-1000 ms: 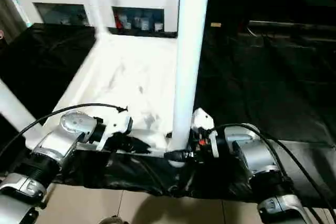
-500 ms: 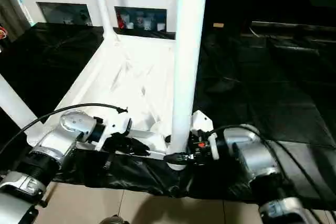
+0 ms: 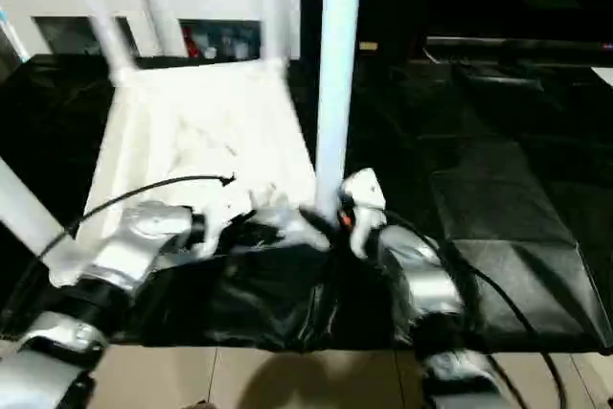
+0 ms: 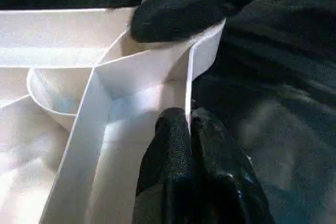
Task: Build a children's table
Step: Rotate leg to tighten
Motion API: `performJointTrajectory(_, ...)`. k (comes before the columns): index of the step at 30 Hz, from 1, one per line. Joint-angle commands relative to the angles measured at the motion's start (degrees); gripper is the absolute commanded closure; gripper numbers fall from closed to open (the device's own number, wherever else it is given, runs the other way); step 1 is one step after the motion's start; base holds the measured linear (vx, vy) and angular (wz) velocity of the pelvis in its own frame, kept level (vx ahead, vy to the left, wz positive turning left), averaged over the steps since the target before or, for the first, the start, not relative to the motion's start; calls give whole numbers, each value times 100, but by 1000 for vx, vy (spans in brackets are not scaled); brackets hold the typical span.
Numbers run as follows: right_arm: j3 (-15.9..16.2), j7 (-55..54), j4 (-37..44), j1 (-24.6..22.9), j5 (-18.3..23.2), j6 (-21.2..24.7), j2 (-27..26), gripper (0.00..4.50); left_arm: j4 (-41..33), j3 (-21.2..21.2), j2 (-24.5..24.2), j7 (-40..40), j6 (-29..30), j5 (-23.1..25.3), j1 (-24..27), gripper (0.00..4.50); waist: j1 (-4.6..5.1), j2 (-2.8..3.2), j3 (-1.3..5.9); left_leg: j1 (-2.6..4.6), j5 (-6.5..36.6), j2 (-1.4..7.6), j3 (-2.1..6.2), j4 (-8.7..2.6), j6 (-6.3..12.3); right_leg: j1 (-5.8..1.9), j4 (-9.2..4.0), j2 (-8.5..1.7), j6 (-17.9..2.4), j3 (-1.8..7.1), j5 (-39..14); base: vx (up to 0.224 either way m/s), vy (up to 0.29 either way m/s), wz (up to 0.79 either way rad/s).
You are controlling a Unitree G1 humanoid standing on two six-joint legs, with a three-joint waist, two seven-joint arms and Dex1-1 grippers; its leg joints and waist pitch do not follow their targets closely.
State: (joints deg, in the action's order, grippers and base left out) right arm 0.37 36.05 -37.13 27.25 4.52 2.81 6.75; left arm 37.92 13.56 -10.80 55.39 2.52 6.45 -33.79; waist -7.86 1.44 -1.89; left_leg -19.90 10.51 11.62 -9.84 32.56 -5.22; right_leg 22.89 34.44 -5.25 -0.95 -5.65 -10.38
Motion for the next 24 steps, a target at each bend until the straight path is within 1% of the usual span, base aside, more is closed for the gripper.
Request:
performJointTrajectory(1, 684, -94, -472, -41, -110, 304, -820, 201, -105, 201, 644, -620, 35, -79, -266, 450, 6, -3, 282, -17, 1299, 152, 49, -402, 91, -283, -484, -369, -874, 291, -1735, 0, 0, 0)
performJointTrajectory(2, 645, -355, -597, 32, -151, 324, -913, 201, -124, 219, 728, -741, 65, -39, -251, 450, 9, 5, 278, -23, 1322, 147, 52, -403, 89, -284, -479, -370, -873, 292, -1738, 0, 0, 0)
performJointTrajectory(4, 554, -814, -858, 176, -276, 331, -1044, 201, -194, 278, 872, -871, 73, 55, -191, 450, 46, -1, 278, -16, 1425, 141, 52, -412, 87, -279, -498, -367, -841, 290, -1819, 0, 0, 0)
performJointTrajectory(5, 523, -868, -906, 198, -280, 298, -1060, 201, -213, 308, 908, -941, 18, 91, -162, 450, 51, 3, 277, -26, 1436, 135, 51, -410, 99, -284, -502, -365, -828, 291, -1827, 0, 0, 0)
performJointTrajectory(7, 553, -743, -862, 161, -331, 79, -1011, 201, -233, 348, 921, -957, -60, 122, -109, 450, 54, -6, 281, -34, 1425, 132, 47, -403, 168, -291, -509, -370, -783, 295, -1831, 0, 0, 0)
performJointTrajectory(8, 561, -727, -854, 155, -341, 58, -1003, 180, -234, 348, 918, -955, -64, 124, -106, 450, 50, -3, 285, -38, 1403, 132, 47, -404, 184, -292, -509, -370, -779, 295, -1810, 0, 0, 0)
performJointTrajectory(9, 621, -527, -798, 116, -379, -4, -932, 180, -231, 338, 871, -884, -112, 131, -88, 450, 49, -20, 286, -42, 1363, 133, 44, -403, 205, -290, -502, -365, -775, 296, -1766, 0, 0, 0)
performJointTrajectory(11, 657, -244, -752, 92, -336, 20, -863, 154, -268, 333, 784, -759, -151, 107, -71, 450, 51, -6, 286, -43, 1366, 138, 45, -406, 231, -291, -499, -363, -792, 297, -1725, 0, 0, 0)
performJointTrajectory(12, 657, -244, -752, 92, -336, 20, -863, 154, -268, 333, 784, -759, -151, 107, -71, 450, 49, 0, 287, -41, 1388, 142, 45, -408, 244, -295, -501, -362, -798, 293, -1710, 0, 0, 0)
performJointTrajectory(14, 804, 39, -650, 54, -408, -68, -705, 138, -316, 313, 673, -578, -201, 41, -46, 450, 49, -1, 293, -45, 1341, 146, 44, -405, 265, -301, -488, -361, -832, 296, -1580, 0, 0, 0)
performJointTrajectory(15, 879, 205, -587, 27, -453, -139, -595, 119, -338, 304, 597, -450, -257, 13, -28, 450, 41, -4, 305, -44, 1287, 143, 39, -392, 297, -308, -480, -362, -859, 290, -1457, 0, 0, 0)
performJointTrajectory(17, 929, 405, -516, -1, -457, -204, -484, 119, -361, 292, 516, -295, -314, -28, -9, 450, 44, -6, 307, -62, 1164, 136, 32, -382, 353, -322, -464, -359, -902, 292, -1270, 0, 0, 0)
performJointTrajectory(19, 937, 915, -303, -81, -335, -327, -226, 119, -419, 253, 357, -35, -423, -120, 26, 450, 32, -8, 321, -61, 1044, 146, 29, -363, 423, -328, -431, -357, -986, 286, -1066, 0, 0, 0)
performJointTrajectory(20, 937, 915, -303, -81, -335, -327, -226, 119, -419, 253, 357, -35, -423, -120, 26, 450, 32, -8, 321, -61, 1044, 146, 29, -363, 423, -328, -431, -357, -986, 286, -1066, 0, 0, 0)
performJointTrajectory(21, 939, 1113, -241, -111, -305, -382, -139, 119, -436, 248, 300, 80, -450, -155, 36, 450, 26, -9, 319, -69, 1009, 150, 22, -356, 472, -332, -425, -357, -1040, 279, -992, 0, 0, 0)
performJointTrajectory(22, 952, 1357, -150, -152, -253, -396, -34, 119, -466, 249, 230, 232, -476, -203, 50, 450, 15, -6, 314, -65, 1023, 156, 18, -353, 499, -333, -426, -355, -1061, 274, -1010, 0, 0, 0)
performJointTrajectory(23, 954, 1374, -143, -155, -249, -395, -28, 119, -468, 249, 226, 240, -477, -205, 51, 450, 16, -2, 312, -65, 1036, 163, 17, -356, 499, -327, -425, -356, -1069, 275, -1032, 0, 0, 0)
performJointTrajectory(24, 988, 1693, -7, -214, -159, -380, 94, 119, -499, 253, 152, 386, -503, -244, 64, 450, 8, -4, 308, -53, 1063, 163, 14, -359, 516, -322, -440, -351, -1067, 274, -1085, 0, 0, 0)
